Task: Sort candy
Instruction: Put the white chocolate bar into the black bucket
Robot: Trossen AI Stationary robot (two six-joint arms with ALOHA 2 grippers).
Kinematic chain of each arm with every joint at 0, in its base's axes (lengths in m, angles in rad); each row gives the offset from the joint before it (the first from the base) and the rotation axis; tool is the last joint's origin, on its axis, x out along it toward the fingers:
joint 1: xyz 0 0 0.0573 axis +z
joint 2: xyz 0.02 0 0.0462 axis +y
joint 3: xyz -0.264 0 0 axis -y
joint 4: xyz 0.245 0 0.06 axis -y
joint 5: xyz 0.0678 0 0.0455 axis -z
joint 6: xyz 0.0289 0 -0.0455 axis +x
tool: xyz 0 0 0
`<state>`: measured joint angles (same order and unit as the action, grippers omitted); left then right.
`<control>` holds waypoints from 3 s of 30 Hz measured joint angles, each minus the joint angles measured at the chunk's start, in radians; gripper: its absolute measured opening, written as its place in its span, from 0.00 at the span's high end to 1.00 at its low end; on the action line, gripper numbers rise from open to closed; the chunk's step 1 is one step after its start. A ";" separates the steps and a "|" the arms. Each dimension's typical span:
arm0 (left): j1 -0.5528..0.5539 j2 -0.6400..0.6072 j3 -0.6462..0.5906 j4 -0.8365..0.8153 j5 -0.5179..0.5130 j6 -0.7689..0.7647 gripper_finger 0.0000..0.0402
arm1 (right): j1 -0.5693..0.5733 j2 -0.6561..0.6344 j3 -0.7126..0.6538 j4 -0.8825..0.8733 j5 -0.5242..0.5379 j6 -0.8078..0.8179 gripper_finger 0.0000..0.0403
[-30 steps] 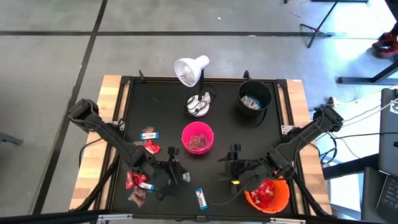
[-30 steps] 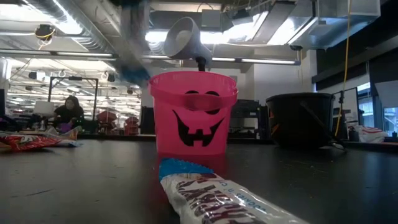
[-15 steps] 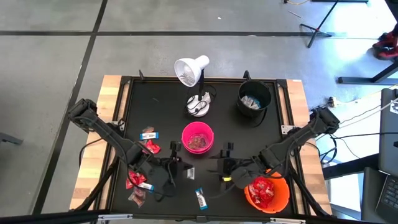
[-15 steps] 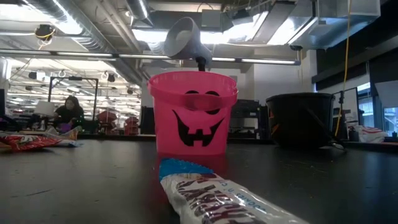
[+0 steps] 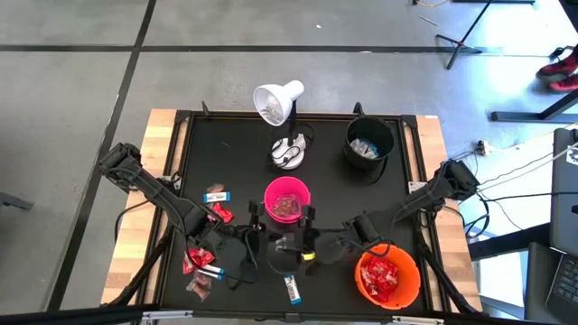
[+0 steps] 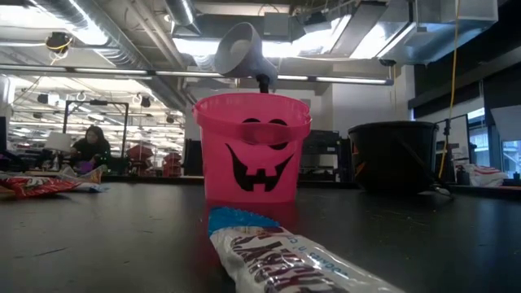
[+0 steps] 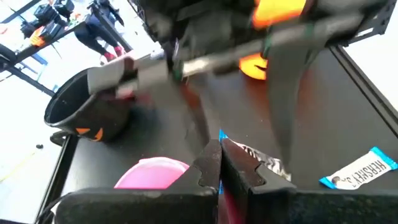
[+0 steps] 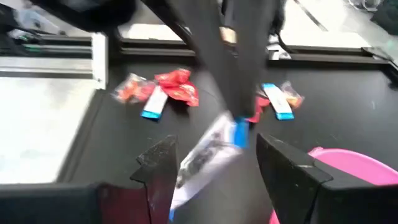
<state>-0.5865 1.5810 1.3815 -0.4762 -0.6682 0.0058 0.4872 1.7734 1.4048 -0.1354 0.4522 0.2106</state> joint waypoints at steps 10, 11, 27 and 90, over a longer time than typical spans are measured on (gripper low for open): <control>0.000 0.000 0.000 0.006 -0.003 0.005 1.00 | -0.029 0.014 0.000 0.004 -0.053 -0.001 0.65; -0.001 0.000 0.000 0.006 -0.003 0.005 1.00 | -0.028 0.014 0.000 0.000 -0.054 -0.002 0.69; -0.002 -0.014 0.001 0.008 -0.004 -0.027 0.95 | -0.029 0.014 0.000 -0.016 -0.080 -0.027 0.88; -0.085 -0.501 -0.561 0.259 -0.337 -0.389 0.76 | -1.092 -0.468 0.082 -1.198 -0.108 -0.139 0.89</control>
<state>-0.6712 1.0800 0.8202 -0.2169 -1.0050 -0.3830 -0.6046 1.3054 1.4867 -1.3333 0.3441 0.0714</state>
